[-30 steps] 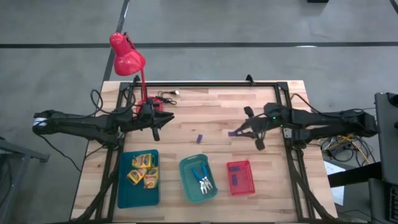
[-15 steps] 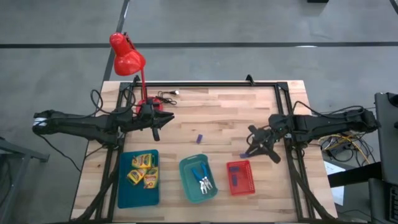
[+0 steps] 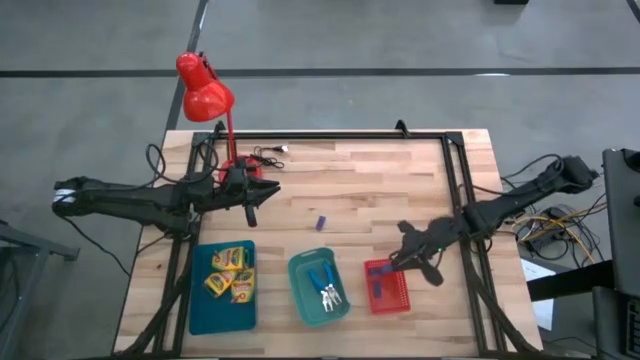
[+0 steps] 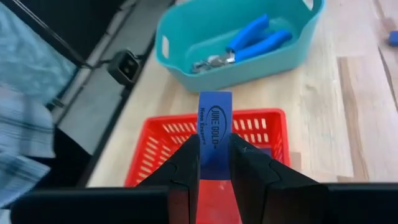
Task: Pick & Place School Supplies
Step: Put the purple eraser into the red bin
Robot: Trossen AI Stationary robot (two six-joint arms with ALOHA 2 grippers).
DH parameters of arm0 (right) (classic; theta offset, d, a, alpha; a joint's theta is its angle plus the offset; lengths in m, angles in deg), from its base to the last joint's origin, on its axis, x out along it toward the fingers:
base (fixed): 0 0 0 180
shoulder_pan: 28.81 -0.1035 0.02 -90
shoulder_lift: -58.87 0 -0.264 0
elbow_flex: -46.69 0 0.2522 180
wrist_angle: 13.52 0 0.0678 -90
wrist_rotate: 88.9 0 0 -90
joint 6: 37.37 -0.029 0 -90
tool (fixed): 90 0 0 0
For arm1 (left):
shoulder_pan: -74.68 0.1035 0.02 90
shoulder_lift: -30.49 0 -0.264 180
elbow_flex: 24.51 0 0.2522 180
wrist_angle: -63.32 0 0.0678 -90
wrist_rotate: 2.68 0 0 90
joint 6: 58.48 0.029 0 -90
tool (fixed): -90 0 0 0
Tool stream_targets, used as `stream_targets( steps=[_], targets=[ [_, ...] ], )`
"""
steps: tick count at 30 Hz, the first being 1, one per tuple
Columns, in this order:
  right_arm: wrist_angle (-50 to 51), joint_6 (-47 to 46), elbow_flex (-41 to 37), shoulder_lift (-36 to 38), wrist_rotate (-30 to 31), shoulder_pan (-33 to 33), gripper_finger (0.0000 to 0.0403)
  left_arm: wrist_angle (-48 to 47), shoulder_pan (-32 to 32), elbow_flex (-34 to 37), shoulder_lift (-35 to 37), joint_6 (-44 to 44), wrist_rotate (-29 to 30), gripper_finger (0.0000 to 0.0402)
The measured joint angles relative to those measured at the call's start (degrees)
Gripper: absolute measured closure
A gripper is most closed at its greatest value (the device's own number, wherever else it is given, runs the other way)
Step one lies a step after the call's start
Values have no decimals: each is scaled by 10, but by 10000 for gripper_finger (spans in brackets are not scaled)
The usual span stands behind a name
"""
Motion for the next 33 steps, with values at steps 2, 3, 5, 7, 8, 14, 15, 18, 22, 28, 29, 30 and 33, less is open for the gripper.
stream_targets(
  steps=[2, 3, 5, 7, 8, 14, 15, 18, 22, 28, 29, 30, 33],
  targets=[
    [-4, 0, 0, -15, 25, -18, 337, 0, 0, 0, 0, 0, 0, 335],
    [-5, 0, 1, -23, 33, -25, 337, 0, 0, 0, 0, 0, 0, 335],
    [-5, -1, 3, -39, 37, -38, 337, 0, 0, 0, 0, 0, 0, 335],
    [-8, -18, 4, -56, 40, -48, 337, 0, 0, 0, 0, 0, 0, 335],
    [-12, -32, 5, -65, 40, -52, 337, 0, 0, 0, 0, 0, 0, 335],
    [-29, -72, 5, -124, 41, -69, 337, 0, 0, 0, 0, 0, 0, 335],
    [-29, -73, 5, -134, 41, -69, 337, 0, 0, 0, 0, 0, 0, 335],
    [-30, -99, 5, -163, 41, -69, 337, 0, 0, 0, 0, 0, 0, 335],
    [-47, -112, 7, -198, 41, -69, 337, 0, 0, 0, 0, 0, 0, 335],
    [-57, -110, 17, -228, 41, -68, 320, 0, 0, 0, 0, 0, 0, 335],
    [-57, -109, 19, -230, 41, -68, 315, 0, 0, 0, 0, 0, 0, 335],
    [-57, -105, 20, -232, 41, -68, 309, 0, 0, 0, 0, 0, 0, 335],
    [-56, -94, 24, -237, 41, -68, 294, 0, 0, 0, 0, 0, 0, 335]
  ],
)
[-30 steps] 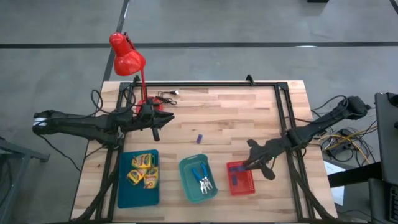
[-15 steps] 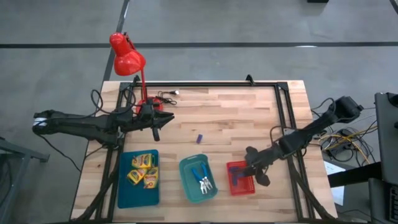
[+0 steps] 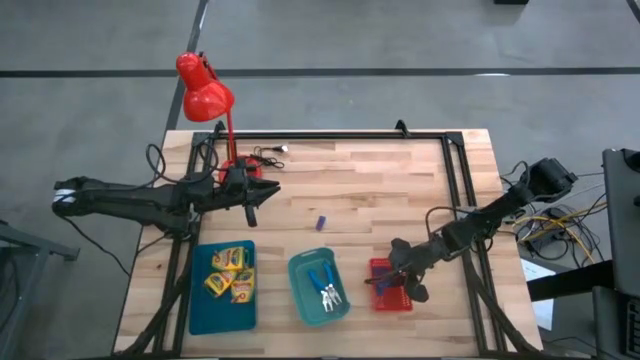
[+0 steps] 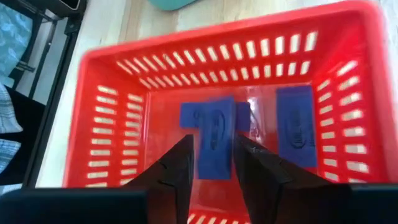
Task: Pick & Place School Supplies
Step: Put the purple eraser into the red bin
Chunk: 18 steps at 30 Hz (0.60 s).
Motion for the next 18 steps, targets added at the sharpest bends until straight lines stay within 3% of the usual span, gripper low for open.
stream_targets(
  steps=[12, 18],
  targets=[
    [-9, 1, 2, 26, 8, 0, 271, -4, 0, 0, 0, 0, 0, 335],
    [-33, 14, 2, 71, 73, 0, 275, -5, 0, 0, 0, 0, 0, 335]
  ],
)
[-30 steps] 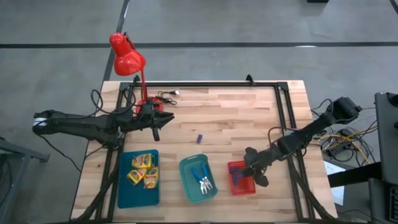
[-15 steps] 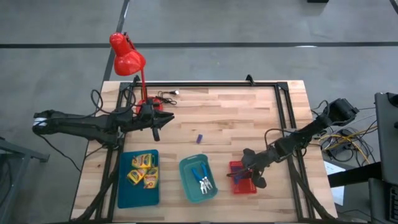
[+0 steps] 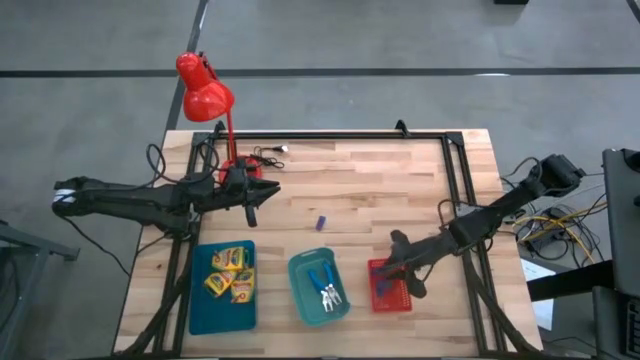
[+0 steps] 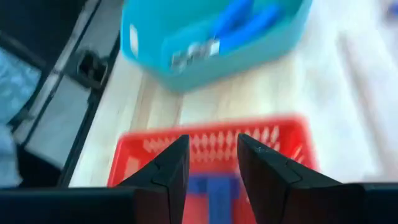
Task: Pick & Place School Supplies
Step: Put the purple eraser into the red bin
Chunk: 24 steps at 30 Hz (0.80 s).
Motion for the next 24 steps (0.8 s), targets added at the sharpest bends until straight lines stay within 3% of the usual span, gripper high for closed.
stream_targets(
  steps=[10, 13, 17, 24],
  targets=[
    [-40, 241, 0, 70, 114, 1, 268, -4, 0, 0, 0, 0, 0, 335],
    [-60, 274, 0, 86, 128, 15, 253, -4, 0, 0, 0, 0, 0, 335],
    [-66, 288, 0, 96, 89, 58, 222, -5, 0, 0, 0, 0, 0, 335],
    [-80, 382, 0, 92, -64, 167, 178, -5, 0, 0, 0, 0, 0, 335]
  ],
)
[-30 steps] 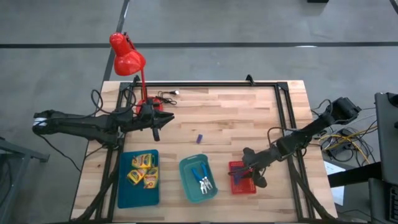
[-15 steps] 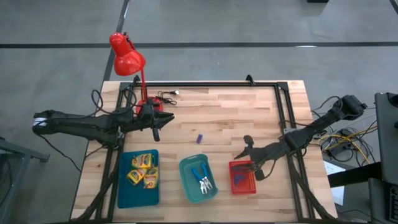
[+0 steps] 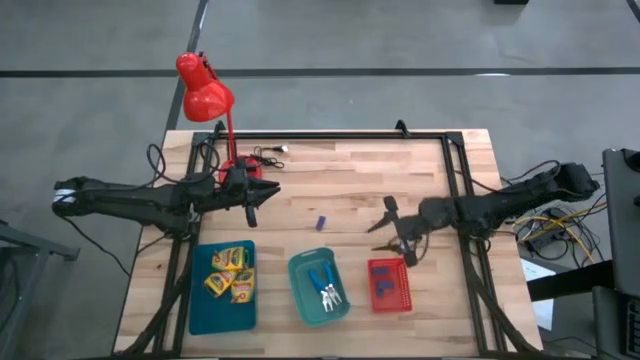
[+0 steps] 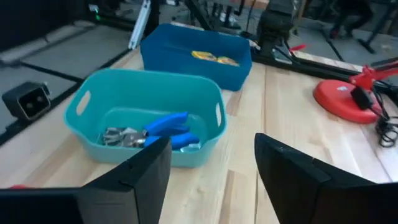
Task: Pick & Place School Supplies
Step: Put the purple eraser into the red bin
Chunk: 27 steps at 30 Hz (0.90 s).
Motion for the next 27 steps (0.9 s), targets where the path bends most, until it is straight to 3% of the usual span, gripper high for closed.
stream_targets(
  steps=[9, 14, 17, 27],
  targets=[
    [-30, 56, 21, -44, -222, 161, 172, -4, 0, 0, 0, 0, 0, 335],
    [-27, 85, 46, -104, -299, 204, 172, -8, 0, 0, 0, 0, 0, 335],
    [-31, 90, 71, -143, -303, 207, 173, -8, 0, 0, 0, 0, 0, 335],
    [-34, 8, 183, -304, -214, 207, 184, -10, 0, 0, 0, 0, 0, 335]
  ],
)
